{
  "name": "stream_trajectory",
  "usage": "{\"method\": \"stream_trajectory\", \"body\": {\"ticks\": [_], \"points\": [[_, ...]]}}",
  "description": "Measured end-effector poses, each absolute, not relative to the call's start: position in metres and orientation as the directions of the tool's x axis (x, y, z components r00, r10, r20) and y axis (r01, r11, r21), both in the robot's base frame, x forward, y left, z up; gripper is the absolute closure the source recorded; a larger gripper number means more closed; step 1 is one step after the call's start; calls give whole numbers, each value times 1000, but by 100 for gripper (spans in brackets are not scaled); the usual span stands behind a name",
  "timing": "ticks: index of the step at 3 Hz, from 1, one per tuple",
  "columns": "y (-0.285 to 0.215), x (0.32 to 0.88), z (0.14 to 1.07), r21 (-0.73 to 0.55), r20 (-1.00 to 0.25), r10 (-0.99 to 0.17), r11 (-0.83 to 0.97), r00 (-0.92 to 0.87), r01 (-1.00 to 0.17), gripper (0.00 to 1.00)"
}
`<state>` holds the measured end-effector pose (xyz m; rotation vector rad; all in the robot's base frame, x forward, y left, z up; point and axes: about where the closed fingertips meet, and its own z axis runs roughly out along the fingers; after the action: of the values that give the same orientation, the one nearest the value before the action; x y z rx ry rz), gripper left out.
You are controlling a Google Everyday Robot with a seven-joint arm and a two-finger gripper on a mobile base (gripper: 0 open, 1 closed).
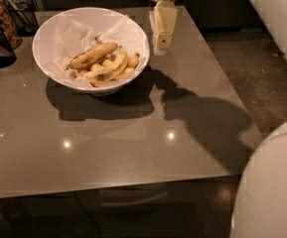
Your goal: Pick banana from white bowl
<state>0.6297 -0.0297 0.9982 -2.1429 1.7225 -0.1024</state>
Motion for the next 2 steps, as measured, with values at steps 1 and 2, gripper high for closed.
{"method": "stream_trajectory", "body": {"ticks": [1,2], "points": [[-17,639,987,-319,-182,-945,-204,270,-926,0],[-6,647,981,-304,-184,-939,-227,290,-925,0]]}}
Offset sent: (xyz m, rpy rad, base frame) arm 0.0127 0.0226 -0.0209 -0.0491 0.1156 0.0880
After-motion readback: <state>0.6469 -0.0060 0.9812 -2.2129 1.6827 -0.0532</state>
